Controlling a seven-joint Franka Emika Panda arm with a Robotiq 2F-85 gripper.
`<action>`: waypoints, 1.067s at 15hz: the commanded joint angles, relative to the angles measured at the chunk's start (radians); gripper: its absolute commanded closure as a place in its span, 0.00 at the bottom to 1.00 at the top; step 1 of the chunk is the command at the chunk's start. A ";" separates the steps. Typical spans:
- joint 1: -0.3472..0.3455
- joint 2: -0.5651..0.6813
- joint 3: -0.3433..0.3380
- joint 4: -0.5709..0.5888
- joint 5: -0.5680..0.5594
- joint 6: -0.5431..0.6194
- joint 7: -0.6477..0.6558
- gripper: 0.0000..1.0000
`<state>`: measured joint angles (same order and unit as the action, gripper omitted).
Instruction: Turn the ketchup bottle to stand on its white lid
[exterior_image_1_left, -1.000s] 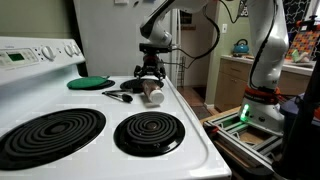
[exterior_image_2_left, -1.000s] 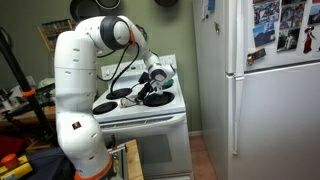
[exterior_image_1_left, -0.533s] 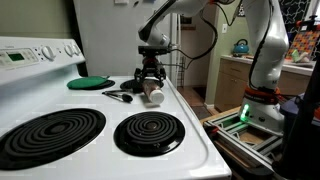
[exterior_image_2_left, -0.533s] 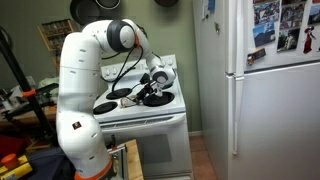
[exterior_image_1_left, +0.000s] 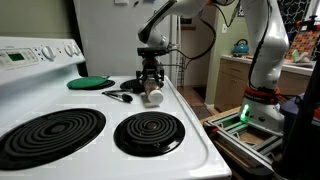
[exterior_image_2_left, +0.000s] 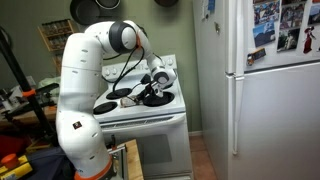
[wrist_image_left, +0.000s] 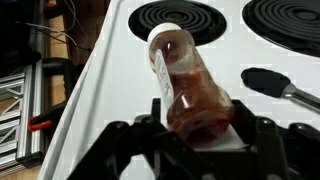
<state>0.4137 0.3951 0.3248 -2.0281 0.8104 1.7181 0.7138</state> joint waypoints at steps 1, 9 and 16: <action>0.025 0.001 -0.021 0.014 -0.039 -0.016 0.043 0.61; 0.046 -0.130 -0.011 -0.021 -0.117 0.021 0.124 0.63; 0.079 -0.292 0.041 -0.037 -0.231 0.064 0.198 0.63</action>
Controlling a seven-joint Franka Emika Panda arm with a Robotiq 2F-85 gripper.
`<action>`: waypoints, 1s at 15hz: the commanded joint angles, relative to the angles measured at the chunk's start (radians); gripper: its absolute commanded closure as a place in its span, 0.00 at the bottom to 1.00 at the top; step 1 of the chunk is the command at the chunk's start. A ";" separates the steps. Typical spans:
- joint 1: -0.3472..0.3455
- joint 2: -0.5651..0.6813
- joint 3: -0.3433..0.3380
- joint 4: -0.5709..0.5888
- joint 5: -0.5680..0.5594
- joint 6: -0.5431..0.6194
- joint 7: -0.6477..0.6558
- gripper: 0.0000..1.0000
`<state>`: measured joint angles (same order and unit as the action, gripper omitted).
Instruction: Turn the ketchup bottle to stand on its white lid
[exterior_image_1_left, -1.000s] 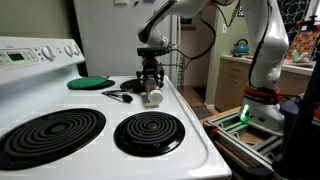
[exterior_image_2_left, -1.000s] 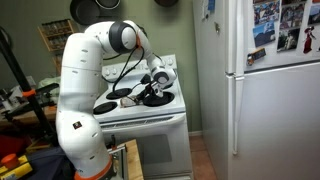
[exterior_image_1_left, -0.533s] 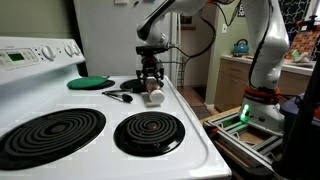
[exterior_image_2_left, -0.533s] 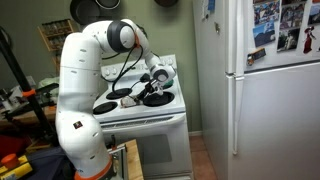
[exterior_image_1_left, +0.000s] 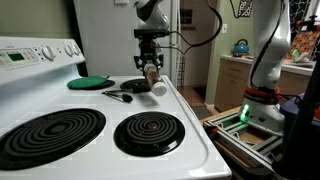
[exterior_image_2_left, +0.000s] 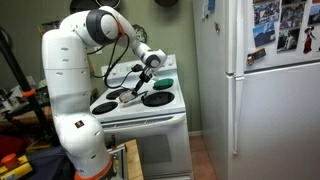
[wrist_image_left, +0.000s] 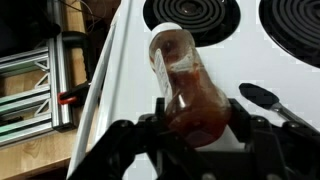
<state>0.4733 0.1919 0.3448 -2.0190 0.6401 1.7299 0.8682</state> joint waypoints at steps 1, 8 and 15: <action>0.028 -0.108 0.031 -0.051 -0.099 0.081 0.060 0.63; 0.061 -0.201 0.118 -0.101 -0.314 0.291 0.076 0.63; 0.064 -0.279 0.172 -0.168 -0.415 0.470 0.055 0.63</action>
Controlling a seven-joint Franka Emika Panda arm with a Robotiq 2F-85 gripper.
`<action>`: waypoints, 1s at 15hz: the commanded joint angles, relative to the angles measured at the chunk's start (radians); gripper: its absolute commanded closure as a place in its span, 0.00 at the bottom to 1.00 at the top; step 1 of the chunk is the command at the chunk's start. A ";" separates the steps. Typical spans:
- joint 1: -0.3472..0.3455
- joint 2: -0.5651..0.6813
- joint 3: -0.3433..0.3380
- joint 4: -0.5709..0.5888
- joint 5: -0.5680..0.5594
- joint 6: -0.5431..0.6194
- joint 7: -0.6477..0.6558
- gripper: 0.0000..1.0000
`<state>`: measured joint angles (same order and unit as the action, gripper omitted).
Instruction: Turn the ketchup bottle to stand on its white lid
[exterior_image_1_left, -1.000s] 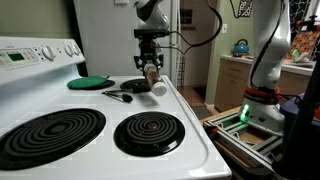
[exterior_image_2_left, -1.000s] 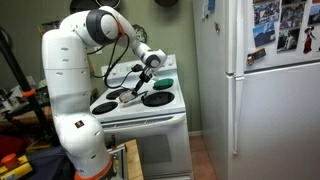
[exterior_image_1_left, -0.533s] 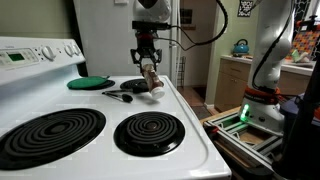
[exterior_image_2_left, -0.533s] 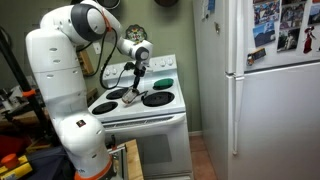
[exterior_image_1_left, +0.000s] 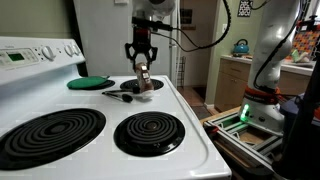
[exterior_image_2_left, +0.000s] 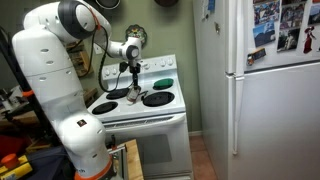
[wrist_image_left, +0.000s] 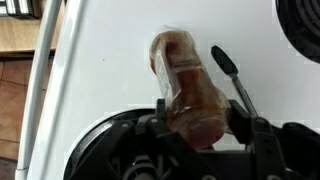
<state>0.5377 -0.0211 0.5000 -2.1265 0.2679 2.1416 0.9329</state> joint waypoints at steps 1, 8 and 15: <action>0.000 -0.075 0.023 -0.070 -0.058 0.076 -0.016 0.63; -0.002 -0.139 0.070 -0.150 -0.168 0.203 -0.051 0.63; -0.010 -0.184 0.108 -0.223 -0.207 0.339 -0.129 0.63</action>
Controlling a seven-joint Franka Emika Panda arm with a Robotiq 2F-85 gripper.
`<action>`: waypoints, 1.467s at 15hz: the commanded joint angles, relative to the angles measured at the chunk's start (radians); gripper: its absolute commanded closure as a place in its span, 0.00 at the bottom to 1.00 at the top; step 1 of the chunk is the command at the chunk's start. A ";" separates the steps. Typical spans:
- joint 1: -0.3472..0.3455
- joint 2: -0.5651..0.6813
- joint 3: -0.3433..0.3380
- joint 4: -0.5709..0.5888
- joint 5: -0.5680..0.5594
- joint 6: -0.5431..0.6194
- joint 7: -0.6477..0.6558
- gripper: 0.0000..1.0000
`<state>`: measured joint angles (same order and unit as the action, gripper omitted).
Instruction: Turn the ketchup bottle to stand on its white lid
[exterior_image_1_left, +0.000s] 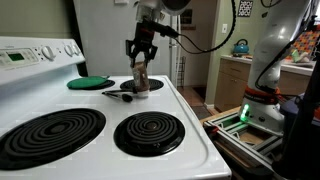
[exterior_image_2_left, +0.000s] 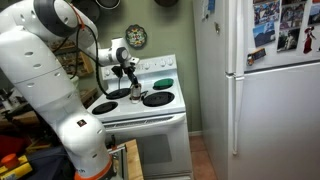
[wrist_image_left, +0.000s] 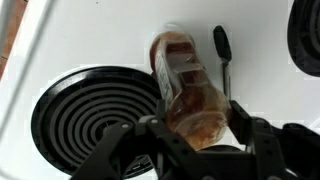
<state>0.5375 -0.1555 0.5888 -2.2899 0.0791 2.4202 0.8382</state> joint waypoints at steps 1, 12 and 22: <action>-0.011 -0.053 0.022 -0.067 -0.016 0.070 -0.046 0.63; -0.016 -0.079 0.039 -0.093 0.006 0.059 -0.101 0.01; 0.012 -0.170 -0.013 -0.075 0.131 -0.062 -0.238 0.00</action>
<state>0.5325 -0.2476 0.6079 -2.3606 0.1114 2.4486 0.6981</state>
